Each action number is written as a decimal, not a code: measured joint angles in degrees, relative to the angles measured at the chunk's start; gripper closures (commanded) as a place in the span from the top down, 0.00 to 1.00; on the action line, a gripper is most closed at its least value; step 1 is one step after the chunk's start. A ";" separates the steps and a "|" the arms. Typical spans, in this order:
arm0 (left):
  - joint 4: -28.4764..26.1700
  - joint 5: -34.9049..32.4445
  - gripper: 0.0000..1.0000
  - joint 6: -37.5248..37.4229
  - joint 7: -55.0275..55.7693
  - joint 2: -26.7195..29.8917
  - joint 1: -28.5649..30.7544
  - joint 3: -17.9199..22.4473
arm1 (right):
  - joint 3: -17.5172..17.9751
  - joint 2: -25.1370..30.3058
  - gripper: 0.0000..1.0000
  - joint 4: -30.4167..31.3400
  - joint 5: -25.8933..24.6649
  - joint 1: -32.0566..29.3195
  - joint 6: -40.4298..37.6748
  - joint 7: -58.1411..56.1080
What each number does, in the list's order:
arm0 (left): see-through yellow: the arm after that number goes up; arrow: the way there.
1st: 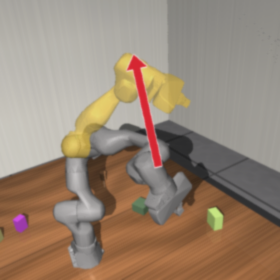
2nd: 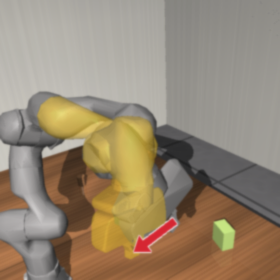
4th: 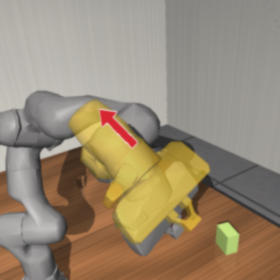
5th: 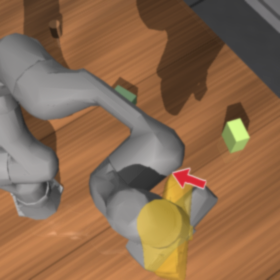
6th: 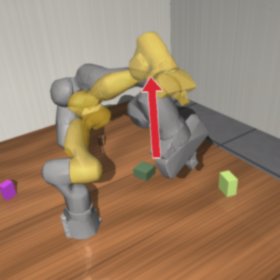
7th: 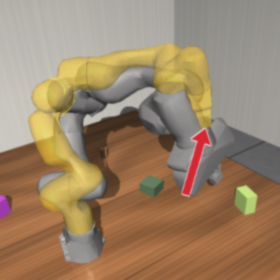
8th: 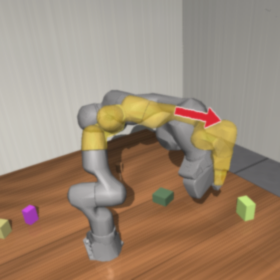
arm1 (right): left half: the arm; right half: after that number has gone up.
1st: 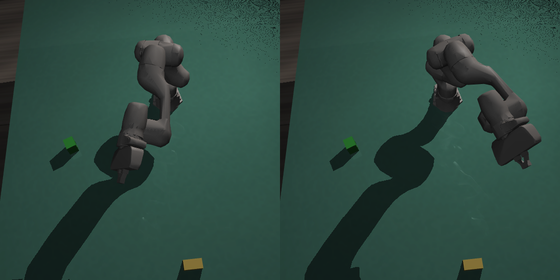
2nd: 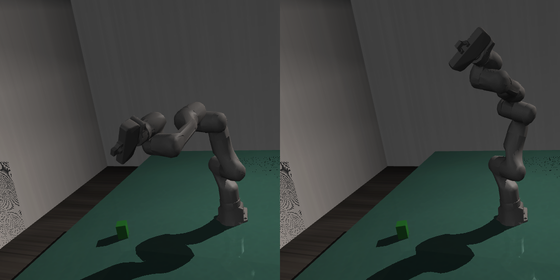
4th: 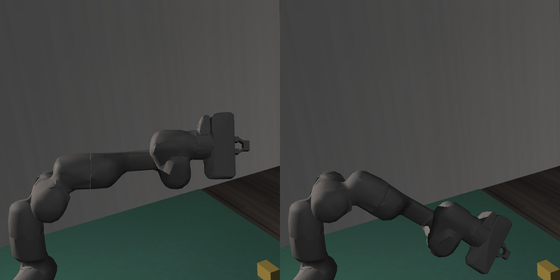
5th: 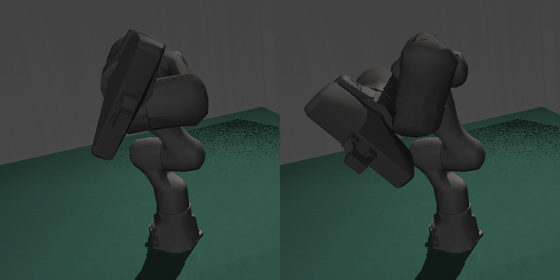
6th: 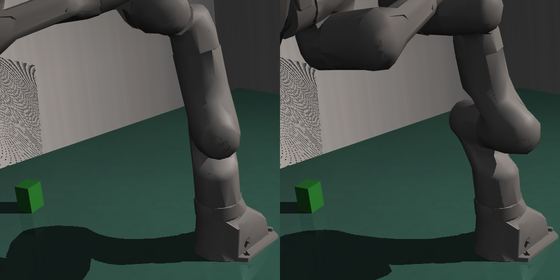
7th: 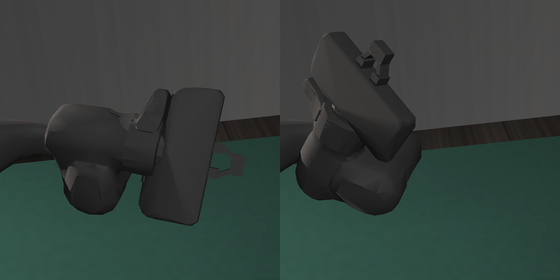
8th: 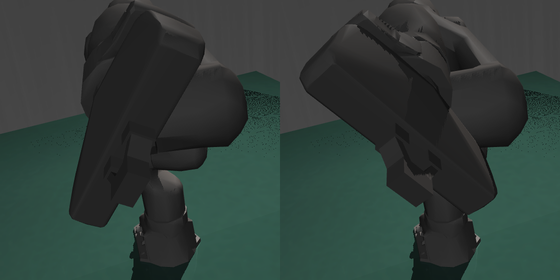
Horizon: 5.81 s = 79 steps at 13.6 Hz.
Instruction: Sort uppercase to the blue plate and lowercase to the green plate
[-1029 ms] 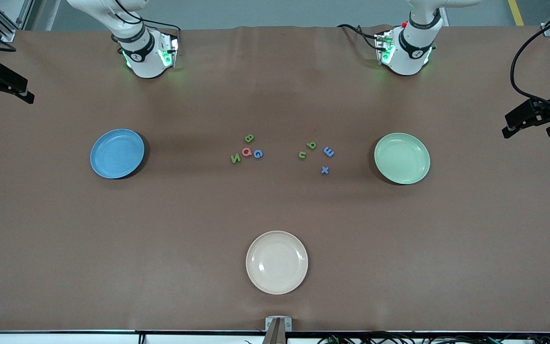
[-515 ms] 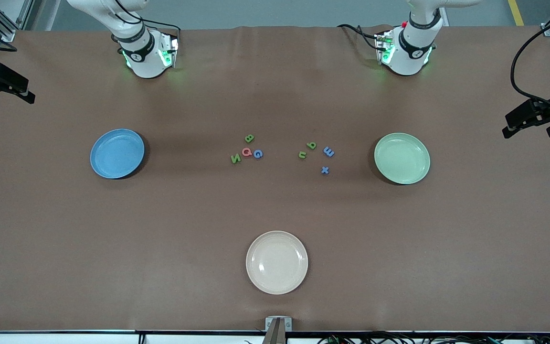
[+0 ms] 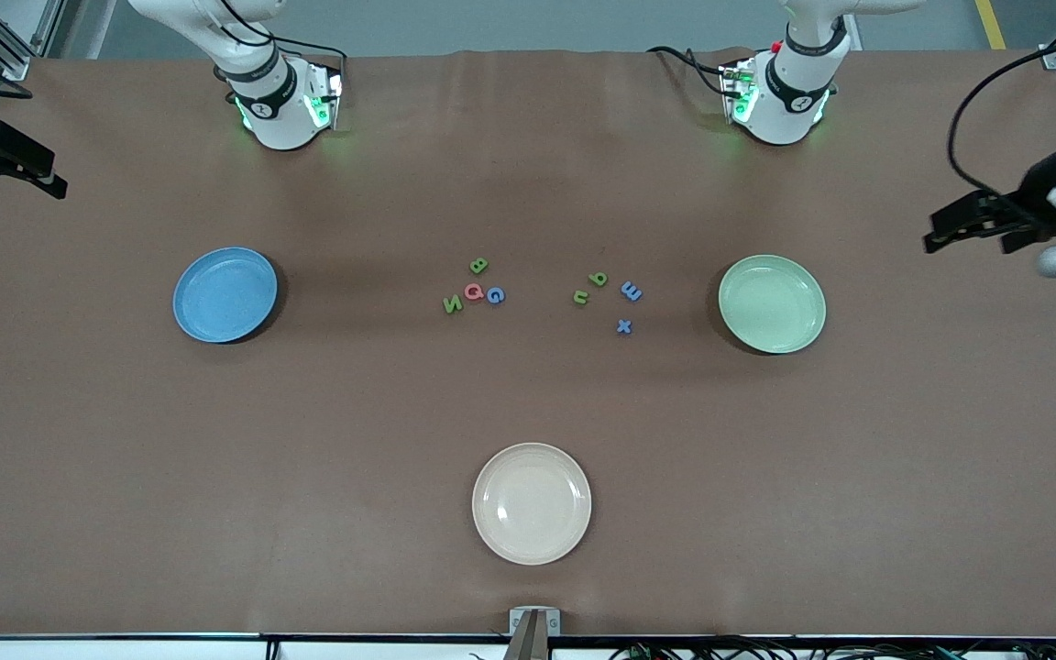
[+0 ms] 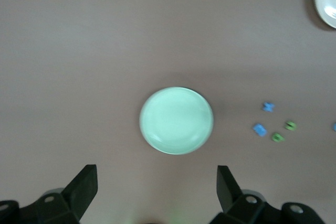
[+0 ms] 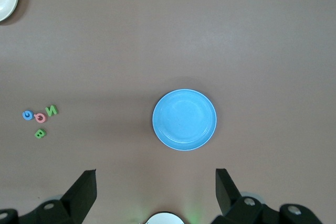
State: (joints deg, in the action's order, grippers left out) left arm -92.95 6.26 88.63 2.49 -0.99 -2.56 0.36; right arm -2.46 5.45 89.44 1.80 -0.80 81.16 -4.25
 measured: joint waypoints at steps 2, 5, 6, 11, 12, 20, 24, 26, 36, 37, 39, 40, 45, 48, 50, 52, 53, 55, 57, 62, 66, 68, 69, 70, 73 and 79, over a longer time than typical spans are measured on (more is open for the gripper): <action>-0.64 1.53 1.00 0.04 2.23 -1.49 -0.55 -1.89 | -0.01 0.00 1.00 -0.23 0.00 0.00 0.08 0.00; -1.69 1.78 1.00 1.94 6.43 -4.00 -0.92 -6.38 | -0.18 0.00 1.00 -0.61 -0.02 -0.01 0.36 0.00; -2.23 1.78 1.00 3.37 8.80 -4.93 -0.99 -8.19 | -0.41 -0.01 1.00 -0.60 -0.04 -0.04 0.36 0.00; -6.03 1.15 1.00 13.40 19.58 -9.36 -5.25 -14.30 | -0.81 -3.17 1.00 -0.22 -0.04 -0.20 0.55 0.00; -6.92 0.27 1.00 15.30 21.45 -10.42 -7.49 -14.36 | -0.83 -4.49 1.00 -0.23 -0.05 -0.20 0.87 0.00; -12.07 -6.42 1.00 34.79 33.74 -23.58 -18.04 -14.45 | -0.90 -11.37 1.00 -0.02 0.49 -1.17 1.93 0.01; -18.43 -8.39 0.95 43.94 35.05 -24.49 -19.46 -14.45 | -0.37 -11.42 1.00 1.91 3.35 0.42 5.45 1.53; -20.69 -9.80 0.84 47.09 37.37 -24.98 -20.19 -14.45 | -0.20 -11.47 1.00 4.51 3.98 3.26 9.23 5.30; -26.86 -10.94 0.63 57.35 39.12 -27.28 -21.16 -14.18 | 0.25 -18.19 1.00 16.96 4.00 21.99 32.12 20.29; -26.87 -12.17 0.62 57.42 39.21 -27.30 -21.12 -14.12 | 0.27 -19.95 1.00 16.99 4.00 23.87 34.30 21.28; -26.90 -13.82 0.60 58.31 40.19 -27.54 -21.08 -13.99 | 0.26 -23.36 1.00 16.99 4.00 26.58 38.41 23.55; -26.92 -14.07 0.60 59.22 40.68 -27.83 -21.08 -13.98 | 0.25 -24.91 1.00 17.00 4.00 27.67 40.69 24.38; -26.93 -14.10 0.50 61.40 41.24 -28.92 -21.06 -13.82 | 0.25 -32.08 1.00 16.97 4.00 32.73 49.33 27.48; -26.93 -14.20 0.46 61.51 41.24 -29.03 -20.99 -13.68 | 0.25 -34.41 0.94 16.97 4.00 35.71 49.95 27.63; -26.93 -14.23 0.43 61.61 41.25 -29.07 -20.96 -13.65 | 0.24 -35.06 0.87 17.93 4.00 36.97 51.32 27.94; -26.93 -14.25 0.36 62.02 41.25 -29.14 -20.94 -13.64 | 0.23 -35.25 0.86 20.85 4.00 37.29 55.11 27.95; -26.93 -14.40 0.32 62.09 41.25 -29.17 -20.94 -13.63 | 0.23 -35.34 0.86 22.57 4.00 37.38 57.30 27.95; -26.93 -14.93 0.25 62.18 41.27 -29.18 -20.89 -13.58 | 0.23 -35.45 0.86 25.14 3.99 37.65 59.88 27.95; -26.92 -15.03 0.17 62.37 41.82 -29.17 -20.84 -13.55 | 0.23 -35.45 0.86 25.85 3.99 38.07 60.21 27.95; -26.28 -15.21 0.11 62.55 44.80 -28.71 -20.56 -13.54 | 0.24 -35.44 0.86 25.85 3.99 39.50 60.27 27.95; -26.26 -15.90 0.10 53.97 44.79 -23.21 -19.28 -13.56 | 0.24 -35.44 0.86 26.06 3.99 39.91 60.27 27.95; -27.89 -16.19 0.10 50.94 44.05 -19.45 -18.14 -13.61 | 0.24 -35.44 0.86 26.42 3.99 40.00 60.27 27.95; -29.74 -16.25 0.10 50.44 42.09 -17.43 -16.96 -13.62 | 0.24 -35.44 0.86 26.60 3.99 40.03 60.28 27.95; -31.86 -16.26 0.10 50.38 39.59 -15.59 -15.53 -13.64 | 0.25 -35.44 0.86 26.71 3.99 40.11 60.28 27.95; -37.81 -16.28 0.10 50.38 32.34 -11.21 -10.49 -13.65 | 0.26 -35.44 0.86 26.76 3.99 40.41 60.28 27.95; -45.46 -16.31 0.10 50.72 19.38 -7.41 -1.32 -13.68 | 0.26 -35.64 0.86 27.09 3.99 40.89 60.86 27.95</action>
State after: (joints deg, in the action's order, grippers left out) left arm -138.41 -10.04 139.34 21.87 -8.40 -3.89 -13.32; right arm -2.20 -30.19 116.53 5.79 40.08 142.02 23.70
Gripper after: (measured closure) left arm 0.749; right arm 0.132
